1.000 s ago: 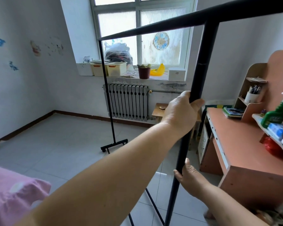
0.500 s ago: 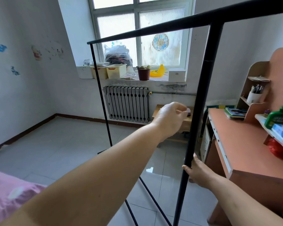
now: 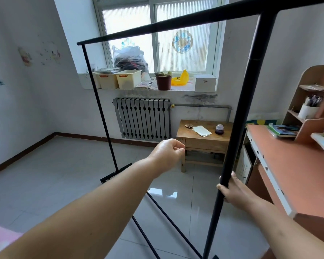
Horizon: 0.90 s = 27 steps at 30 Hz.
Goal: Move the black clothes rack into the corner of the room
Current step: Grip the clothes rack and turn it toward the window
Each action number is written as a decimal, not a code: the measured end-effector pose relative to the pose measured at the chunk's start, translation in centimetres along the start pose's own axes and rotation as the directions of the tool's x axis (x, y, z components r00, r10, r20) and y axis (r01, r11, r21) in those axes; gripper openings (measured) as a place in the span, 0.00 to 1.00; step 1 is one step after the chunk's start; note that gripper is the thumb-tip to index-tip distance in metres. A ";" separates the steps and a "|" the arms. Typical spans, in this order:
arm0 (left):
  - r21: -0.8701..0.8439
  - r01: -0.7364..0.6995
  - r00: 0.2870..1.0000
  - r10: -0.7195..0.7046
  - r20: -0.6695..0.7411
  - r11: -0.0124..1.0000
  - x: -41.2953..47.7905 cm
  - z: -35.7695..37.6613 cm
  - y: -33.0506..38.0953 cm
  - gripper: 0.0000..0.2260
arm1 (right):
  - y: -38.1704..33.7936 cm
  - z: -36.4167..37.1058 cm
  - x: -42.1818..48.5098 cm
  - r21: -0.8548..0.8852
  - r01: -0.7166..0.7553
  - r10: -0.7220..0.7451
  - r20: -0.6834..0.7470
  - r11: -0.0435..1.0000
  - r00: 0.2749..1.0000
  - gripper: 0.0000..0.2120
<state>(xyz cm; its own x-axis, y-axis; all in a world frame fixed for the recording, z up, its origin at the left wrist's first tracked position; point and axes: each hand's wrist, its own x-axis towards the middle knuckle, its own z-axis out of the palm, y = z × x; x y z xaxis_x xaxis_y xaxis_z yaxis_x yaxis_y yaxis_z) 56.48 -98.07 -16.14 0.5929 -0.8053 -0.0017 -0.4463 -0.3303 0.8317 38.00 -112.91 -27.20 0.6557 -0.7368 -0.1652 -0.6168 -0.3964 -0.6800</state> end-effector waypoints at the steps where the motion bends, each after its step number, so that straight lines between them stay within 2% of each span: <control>1: 0.008 0.016 1.000 -0.016 0.003 1.000 0.9 -0.8 -1.1 0.05 | -0.1 0.2 1.0 0.007 0.004 -0.004 -0.013 1.000 1.000 0.09; 8: 0.086 0.067 0.998 -0.065 -0.021 0.994 5.9 -6.0 -6.5 0.07 | -1.5 1.6 5.1 0.020 -0.020 0.023 -0.143 1.000 0.989 0.10; 12: 0.302 -0.052 0.979 0.108 -0.172 0.952 8.8 -10.7 -5.6 0.22 | -1.8 2.4 7.2 0.008 -0.007 0.009 -0.195 1.000 0.981 0.10; 15: 0.427 -0.142 0.906 0.291 -0.307 0.893 11.2 -15.9 -2.1 0.30 | -2.3 2.6 8.7 0.023 -0.011 0.016 -0.211 1.000 0.977 0.09; 18: 0.560 -0.180 0.824 0.435 -0.363 0.809 14.1 -20.8 1.4 0.34 | -3.1 2.6 10.4 0.047 -0.024 0.033 -0.190 0.999 0.981 0.10; 21: 0.620 -0.165 0.778 0.487 -0.396 0.767 17.4 -24.4 3.6 0.37 | -3.8 2.6 12.8 0.038 -0.028 0.034 -0.161 0.999 0.986 0.09; 27: 0.678 -0.161 0.754 0.532 -0.384 0.717 25.2 -28.7 6.2 0.35 | -5.5 2.4 19.0 0.074 -0.037 0.045 -0.104 0.997 0.994 0.09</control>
<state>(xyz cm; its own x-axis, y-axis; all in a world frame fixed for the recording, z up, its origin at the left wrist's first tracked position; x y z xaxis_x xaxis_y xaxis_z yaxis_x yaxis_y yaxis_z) 87.91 -106.26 4.89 0.4671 -0.5943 0.6547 -0.8699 -0.4414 0.2199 54.86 -123.40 -28.26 0.5785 -0.8067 -0.1206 -0.6069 -0.3269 -0.7244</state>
